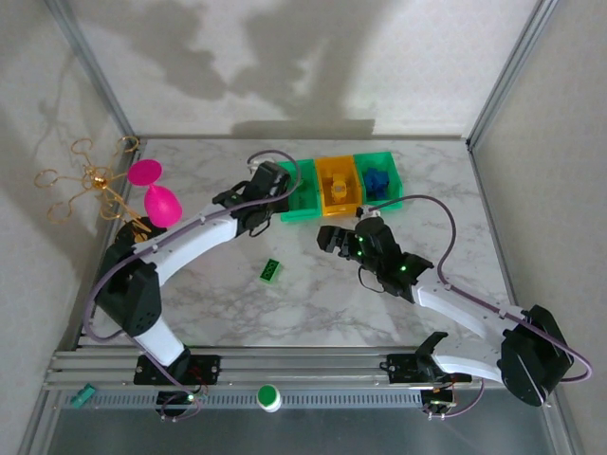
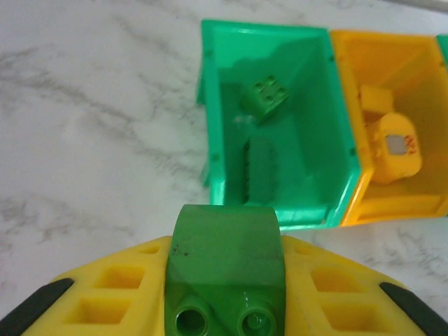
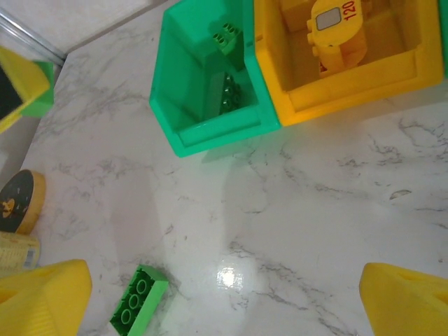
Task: Sort the legos into containers by color
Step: Place the lego in the container.
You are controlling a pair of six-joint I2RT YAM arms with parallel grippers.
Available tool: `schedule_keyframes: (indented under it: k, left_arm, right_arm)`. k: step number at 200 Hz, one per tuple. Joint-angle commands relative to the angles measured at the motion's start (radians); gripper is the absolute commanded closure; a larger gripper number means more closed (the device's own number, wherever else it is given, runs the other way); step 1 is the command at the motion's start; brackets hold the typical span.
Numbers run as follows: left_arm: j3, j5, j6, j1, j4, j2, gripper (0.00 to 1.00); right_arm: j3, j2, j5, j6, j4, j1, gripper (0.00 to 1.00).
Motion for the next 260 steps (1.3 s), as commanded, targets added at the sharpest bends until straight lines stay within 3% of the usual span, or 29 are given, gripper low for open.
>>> schedule_keyframes:
  k: [1,117,199,260]
  left_arm:
    - [0.098,-0.007,0.010,-0.007,-0.017,0.091,0.75]
    - [0.536,-0.076,0.070,0.025,-0.035,0.519,0.73]
    - [0.621,-0.049,0.056,0.068,-0.049,0.666,0.72]
    - [0.653,-0.037,0.053,0.069,-0.068,0.701,0.63]
  right_arm:
    - [-0.001,-0.013,0.006,0.008,-0.007,-0.015,0.01]
    - [-0.039,-0.033,-0.032,0.004,0.003,-0.077,0.01]
    - [-0.063,-0.084,-0.009,0.008,-0.022,-0.080,0.01]
    - [-0.063,-0.077,-0.009,0.007,-0.021,-0.082,0.01]
